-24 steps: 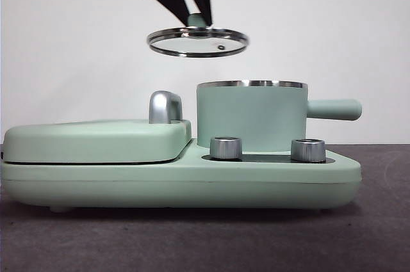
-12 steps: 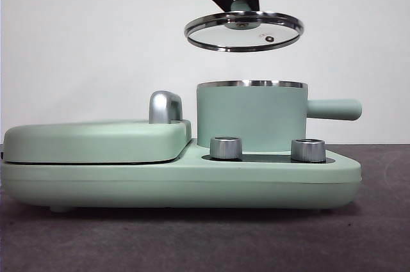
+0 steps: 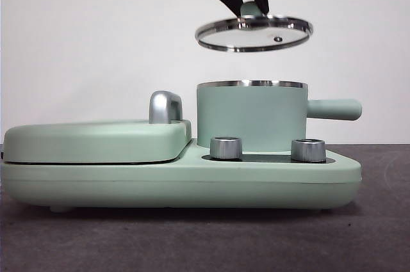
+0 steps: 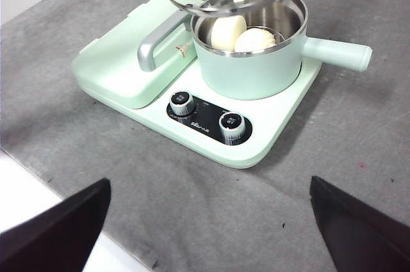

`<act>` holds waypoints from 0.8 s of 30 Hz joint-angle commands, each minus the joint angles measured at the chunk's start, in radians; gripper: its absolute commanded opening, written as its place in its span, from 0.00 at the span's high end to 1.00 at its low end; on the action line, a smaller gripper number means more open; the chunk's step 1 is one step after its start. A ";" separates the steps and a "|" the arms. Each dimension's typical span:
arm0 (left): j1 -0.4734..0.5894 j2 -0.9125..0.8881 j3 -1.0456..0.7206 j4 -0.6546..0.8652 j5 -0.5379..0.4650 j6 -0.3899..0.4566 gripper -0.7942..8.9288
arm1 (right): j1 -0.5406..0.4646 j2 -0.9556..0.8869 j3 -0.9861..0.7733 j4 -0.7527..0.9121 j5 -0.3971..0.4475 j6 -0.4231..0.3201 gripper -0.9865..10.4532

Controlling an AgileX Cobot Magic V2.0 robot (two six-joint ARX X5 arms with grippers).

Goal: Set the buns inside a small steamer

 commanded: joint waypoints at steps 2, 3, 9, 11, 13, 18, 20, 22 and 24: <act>0.001 0.054 0.043 0.027 0.002 0.011 0.87 | 0.008 0.000 0.006 0.013 -0.003 -0.012 0.48; 0.004 0.060 0.043 0.034 0.002 0.011 0.87 | 0.008 0.000 0.006 0.013 -0.003 -0.012 0.48; 0.019 0.100 0.043 0.043 0.002 0.010 0.87 | 0.008 0.000 0.006 0.012 -0.026 -0.013 0.48; 0.024 0.119 0.043 0.047 0.002 0.010 0.87 | 0.008 0.000 0.006 0.012 -0.029 -0.012 0.48; 0.024 0.127 0.043 0.047 0.002 0.010 0.87 | 0.008 0.000 0.006 0.012 -0.029 -0.012 0.48; 0.028 0.130 0.043 0.063 0.002 0.010 0.87 | 0.008 0.000 0.006 0.012 -0.029 -0.012 0.48; 0.032 0.132 0.043 0.063 0.002 0.010 0.90 | 0.008 0.000 0.006 0.012 -0.029 -0.012 0.48; 0.033 0.140 0.043 0.060 0.002 0.009 0.90 | 0.008 0.000 0.006 0.013 -0.029 -0.012 0.48; 0.033 0.149 0.043 0.049 0.002 0.001 0.90 | 0.008 0.000 0.006 0.013 -0.028 -0.012 0.48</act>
